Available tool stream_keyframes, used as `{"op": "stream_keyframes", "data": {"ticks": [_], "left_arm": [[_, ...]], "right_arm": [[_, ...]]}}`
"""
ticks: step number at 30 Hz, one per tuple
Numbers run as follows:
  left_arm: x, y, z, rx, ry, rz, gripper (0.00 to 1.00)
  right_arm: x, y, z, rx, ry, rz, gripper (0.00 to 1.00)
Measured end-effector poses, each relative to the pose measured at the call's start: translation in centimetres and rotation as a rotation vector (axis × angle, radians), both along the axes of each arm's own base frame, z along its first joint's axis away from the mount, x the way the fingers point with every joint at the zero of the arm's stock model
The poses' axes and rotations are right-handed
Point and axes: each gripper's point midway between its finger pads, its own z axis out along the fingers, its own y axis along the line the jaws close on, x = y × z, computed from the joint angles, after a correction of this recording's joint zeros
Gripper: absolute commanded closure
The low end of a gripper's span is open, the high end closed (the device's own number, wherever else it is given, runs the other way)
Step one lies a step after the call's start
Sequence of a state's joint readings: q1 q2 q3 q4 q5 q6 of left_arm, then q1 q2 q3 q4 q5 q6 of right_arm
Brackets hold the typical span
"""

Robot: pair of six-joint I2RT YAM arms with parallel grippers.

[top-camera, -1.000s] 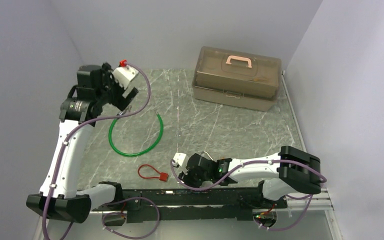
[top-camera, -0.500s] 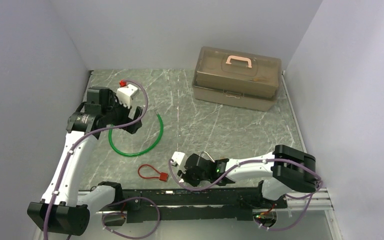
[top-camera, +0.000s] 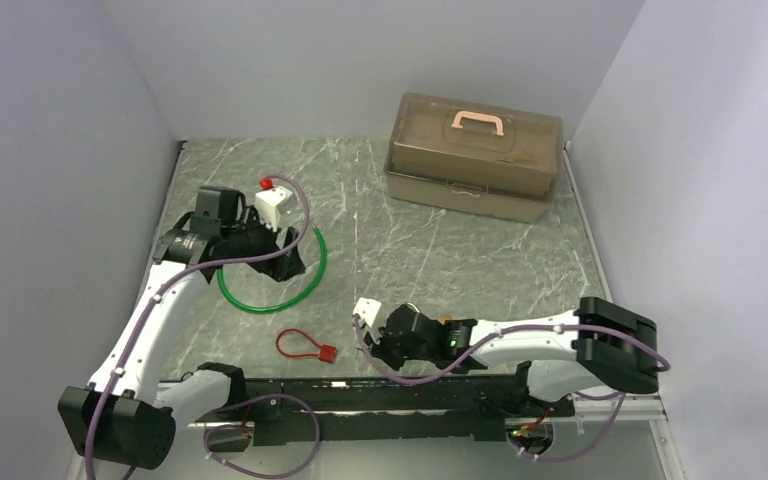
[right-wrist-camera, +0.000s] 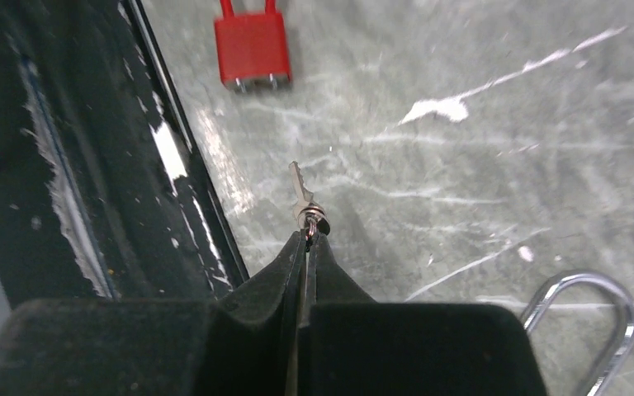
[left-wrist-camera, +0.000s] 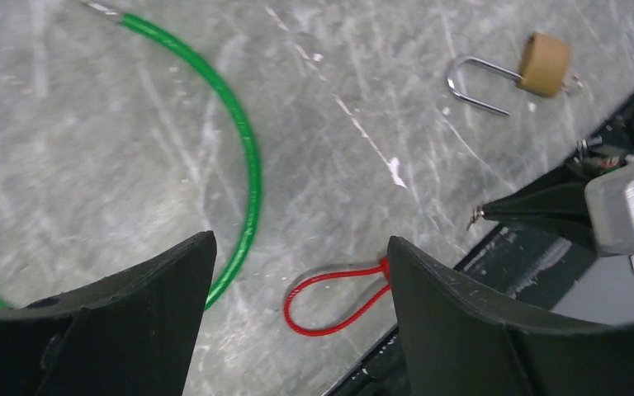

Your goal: Unlock with the key

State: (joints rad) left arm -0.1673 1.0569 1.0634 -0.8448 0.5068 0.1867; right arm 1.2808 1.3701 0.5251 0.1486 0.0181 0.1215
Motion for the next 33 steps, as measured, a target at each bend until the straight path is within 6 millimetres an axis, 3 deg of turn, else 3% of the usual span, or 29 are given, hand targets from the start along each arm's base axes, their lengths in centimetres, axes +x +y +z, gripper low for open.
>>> {"op": "stream_keyframes", "data": {"ticks": [9,16,24,33], "left_arm": [[-3.3,-5.3,-1.8,-0.105,0.117,-0.285,0.16],[-7.2,-8.2,0.4,-0.22,0.109,-0.554,0.14],[-9.6,-8.8,2.7,-0.278,0.031,-0.647,0.25],[-12.0,-9.3,2.2,-0.269,0.063,-0.748,0.36]], "right_arm": [[1.0,1.7,7.9,0.189,-0.07,-0.011,1.0],[1.1,2.0,11.3,0.236,-0.089,-0.008,1.0],[1.6,2.4,14.3,0.241,-0.107,-0.019,1.0],[2.2,3.3,17.1,0.241,-0.14,-0.01,1.0]]}}
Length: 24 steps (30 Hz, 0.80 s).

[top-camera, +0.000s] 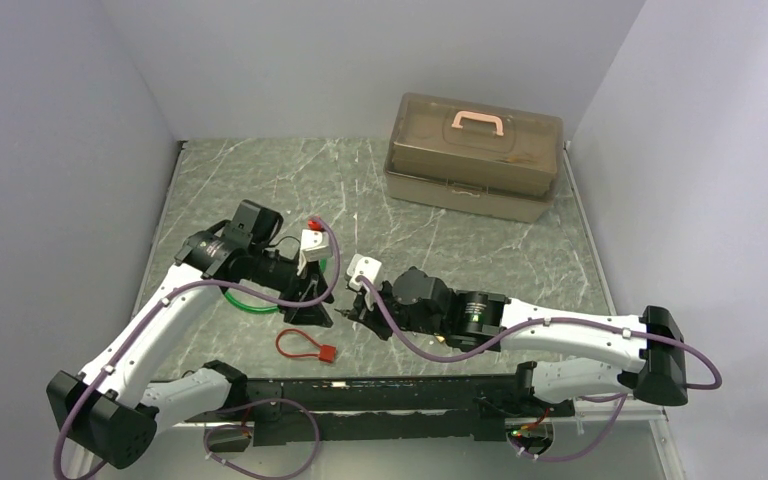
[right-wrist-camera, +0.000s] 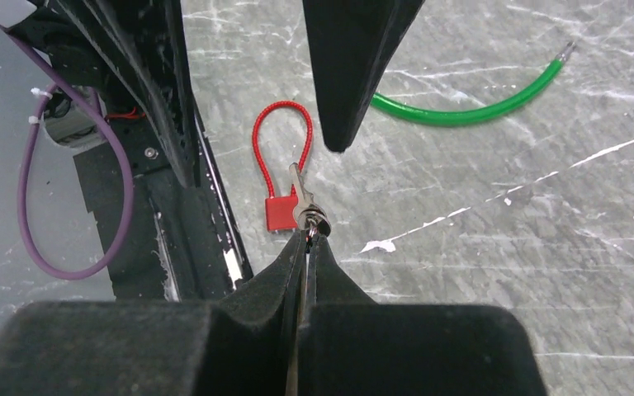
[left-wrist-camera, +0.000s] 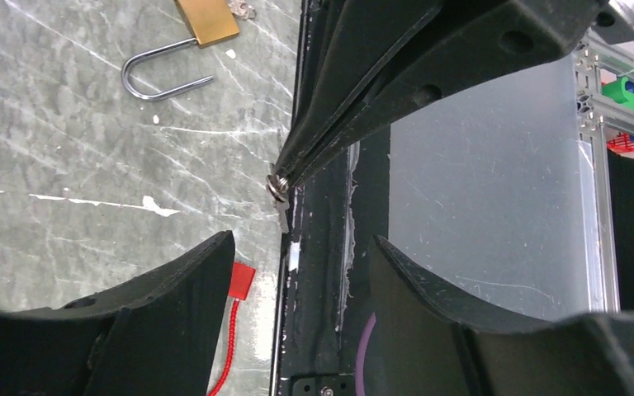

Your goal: Unlock with the key

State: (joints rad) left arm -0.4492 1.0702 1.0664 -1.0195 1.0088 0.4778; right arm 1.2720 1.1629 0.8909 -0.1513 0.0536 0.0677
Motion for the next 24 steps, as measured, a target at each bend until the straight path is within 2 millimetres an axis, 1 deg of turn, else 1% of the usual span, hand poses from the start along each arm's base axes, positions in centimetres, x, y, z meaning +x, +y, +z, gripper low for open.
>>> {"op": "stream_keyframes", "data": {"ticks": [4,11,12,14,16,21,23,24], "left_arm": [[-0.4,-0.2,0.0,-0.001,0.005,-0.02,0.38],[-0.4,-0.3,0.1,-0.006,0.019,-0.013,0.4],[-0.4,-0.4,0.1,-0.009,0.022,-0.012,0.42],[-0.3,-0.4,0.2,-0.01,0.029,-0.006,0.49],[-0.2,-0.5,0.3,-0.013,0.034,0.002,0.57],[0.4,-0.6,0.1,-0.003,0.027,0.028,0.83],[0.7,-0.5,-0.2,0.01,0.023,0.043,0.89],[0.8,-0.4,-0.4,0.019,0.024,0.051,0.89]], "right_arm": [[0.1,0.0,0.6,-0.006,-0.014,0.006,1.0],[0.2,0.2,0.9,-0.012,-0.024,0.011,1.0],[0.2,0.4,1.0,-0.013,-0.026,0.013,1.0],[0.3,0.5,1.1,-0.014,-0.029,0.015,1.0],[0.3,0.7,1.1,-0.016,-0.032,0.019,1.0],[0.2,1.0,1.1,-0.018,-0.034,0.024,1.0],[0.1,1.1,1.2,-0.018,-0.035,0.026,1.0],[0.1,1.1,1.2,-0.017,-0.035,0.028,1.0]]}}
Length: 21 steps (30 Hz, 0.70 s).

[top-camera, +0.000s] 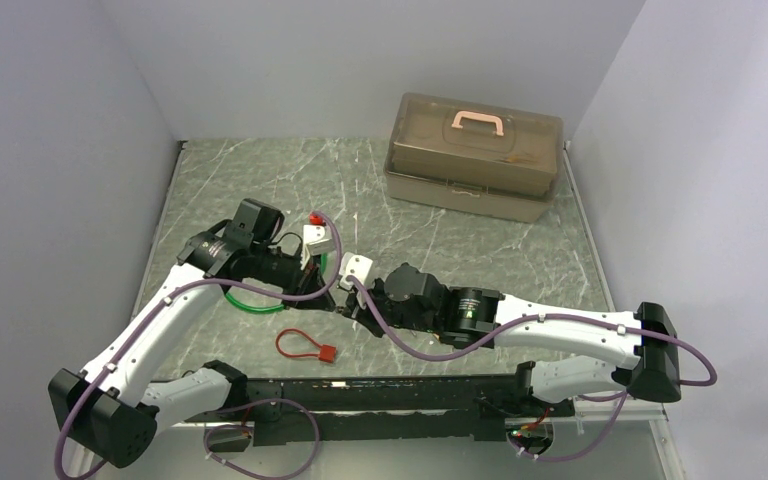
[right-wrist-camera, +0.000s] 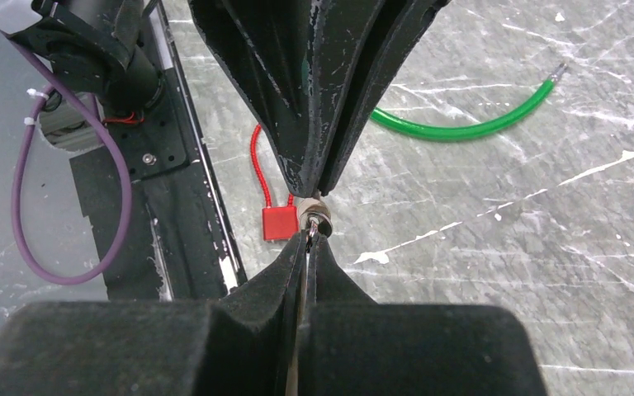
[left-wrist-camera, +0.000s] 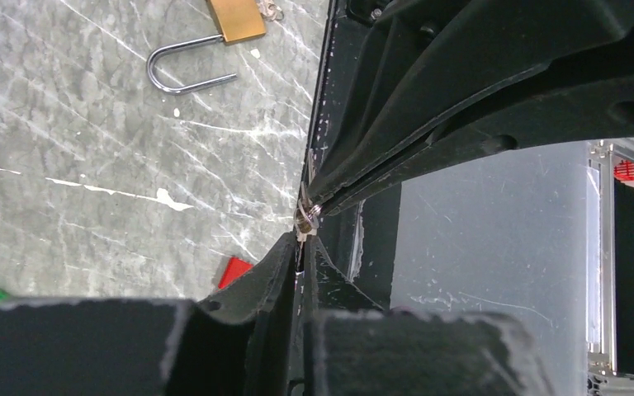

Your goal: Unlock with the key

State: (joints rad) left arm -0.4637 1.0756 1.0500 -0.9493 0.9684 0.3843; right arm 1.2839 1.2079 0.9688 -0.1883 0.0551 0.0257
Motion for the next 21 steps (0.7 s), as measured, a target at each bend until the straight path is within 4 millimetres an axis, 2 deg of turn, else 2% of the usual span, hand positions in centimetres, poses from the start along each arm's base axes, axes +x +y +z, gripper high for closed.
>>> {"op": "stream_keyframes", "data": {"ticks": [3,6,9,10,11,12,13,15,21], "left_arm": [[0.2,0.1,-0.1,0.011,-0.003,0.011,0.89],[0.2,0.2,-0.1,0.014,-0.012,0.015,1.0],[0.1,0.2,0.0,0.011,-0.021,0.015,1.0],[0.0,0.2,0.1,0.01,-0.022,0.015,1.0],[0.0,0.2,0.1,0.01,-0.022,0.015,1.0],[0.0,0.3,0.1,0.009,-0.024,0.014,1.0],[-0.1,0.3,0.1,0.009,-0.024,0.013,1.0],[-0.1,0.4,0.1,0.011,-0.027,0.012,1.0],[-0.6,0.8,0.1,0.029,-0.032,-0.004,1.0]], "right_arm": [[0.0,0.0,0.0,-0.001,-0.004,-0.005,1.0],[0.1,0.0,0.0,-0.002,-0.007,-0.01,1.0],[0.0,0.0,0.1,0.0,-0.008,-0.01,1.0],[0.0,0.0,0.1,0.001,-0.008,-0.009,0.97],[0.0,0.0,0.2,0.003,-0.008,-0.009,0.89],[0.0,-0.1,0.2,0.006,-0.007,-0.01,0.77],[0.0,-0.1,0.4,0.01,-0.004,-0.012,0.6],[-0.2,-0.2,0.9,0.03,0.008,-0.017,0.49],[-0.3,-1.8,4.8,0.162,-0.004,-0.027,0.45]]}}
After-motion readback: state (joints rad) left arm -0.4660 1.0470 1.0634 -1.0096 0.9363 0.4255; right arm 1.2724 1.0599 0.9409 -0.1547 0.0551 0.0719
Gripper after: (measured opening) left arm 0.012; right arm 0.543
